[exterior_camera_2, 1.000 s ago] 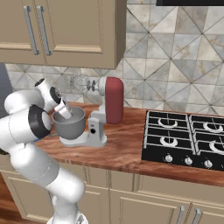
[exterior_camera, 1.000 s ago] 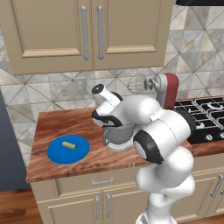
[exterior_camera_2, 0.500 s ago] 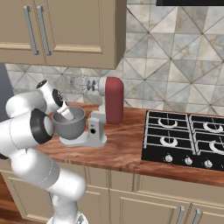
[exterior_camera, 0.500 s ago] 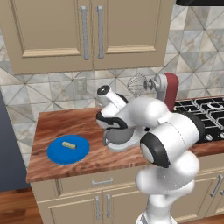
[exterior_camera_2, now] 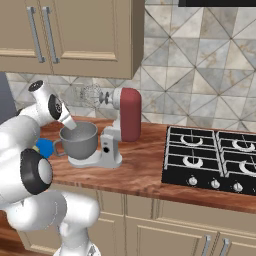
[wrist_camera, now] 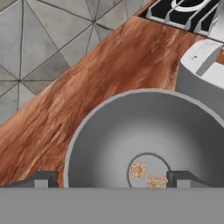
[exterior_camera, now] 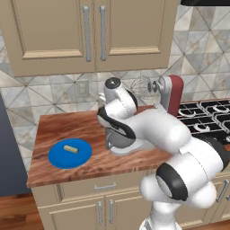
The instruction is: Add butter and sugar cubes to the stand mixer bowl and then turn on the stand mixer to begin making frosting.
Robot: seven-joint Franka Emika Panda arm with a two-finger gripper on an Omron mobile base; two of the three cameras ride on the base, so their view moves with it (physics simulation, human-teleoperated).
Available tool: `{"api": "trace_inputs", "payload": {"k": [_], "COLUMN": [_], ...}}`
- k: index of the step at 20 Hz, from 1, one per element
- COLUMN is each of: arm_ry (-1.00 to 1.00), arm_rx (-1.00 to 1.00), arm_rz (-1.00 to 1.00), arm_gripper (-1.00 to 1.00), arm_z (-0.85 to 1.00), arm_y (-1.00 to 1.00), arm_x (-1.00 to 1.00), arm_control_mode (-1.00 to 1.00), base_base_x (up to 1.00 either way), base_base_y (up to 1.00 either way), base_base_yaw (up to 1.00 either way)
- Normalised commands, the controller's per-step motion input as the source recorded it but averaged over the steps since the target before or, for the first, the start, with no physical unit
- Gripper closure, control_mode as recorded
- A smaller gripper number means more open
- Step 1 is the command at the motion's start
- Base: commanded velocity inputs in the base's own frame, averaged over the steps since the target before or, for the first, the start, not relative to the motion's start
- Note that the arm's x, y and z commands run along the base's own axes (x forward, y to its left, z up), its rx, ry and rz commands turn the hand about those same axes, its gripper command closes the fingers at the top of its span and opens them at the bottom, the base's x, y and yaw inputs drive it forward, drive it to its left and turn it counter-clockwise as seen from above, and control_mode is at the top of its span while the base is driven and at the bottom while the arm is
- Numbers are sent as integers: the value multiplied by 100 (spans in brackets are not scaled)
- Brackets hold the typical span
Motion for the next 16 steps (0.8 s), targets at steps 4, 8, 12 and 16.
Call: {"api": "trace_inputs", "payload": {"k": [4, 8, 12, 16], "arm_ry": [2, 5, 10, 16], "arm_rx": [3, 2, 2, 0], "arm_rz": [29, 42, 45, 40], "arm_gripper": [-100, -100, -100, -100], "arm_z": [36, 18, 17, 4], "arm_y": [33, 45, 63, 76], "arm_x": [-63, -70, -55, -27], "arm_control_mode": [-100, -100, -100, -100], "base_base_x": [0, 0, 0, 0], "base_base_y": [0, 0, 0, 0], "base_base_yaw": [0, 0, 0, 0]}}
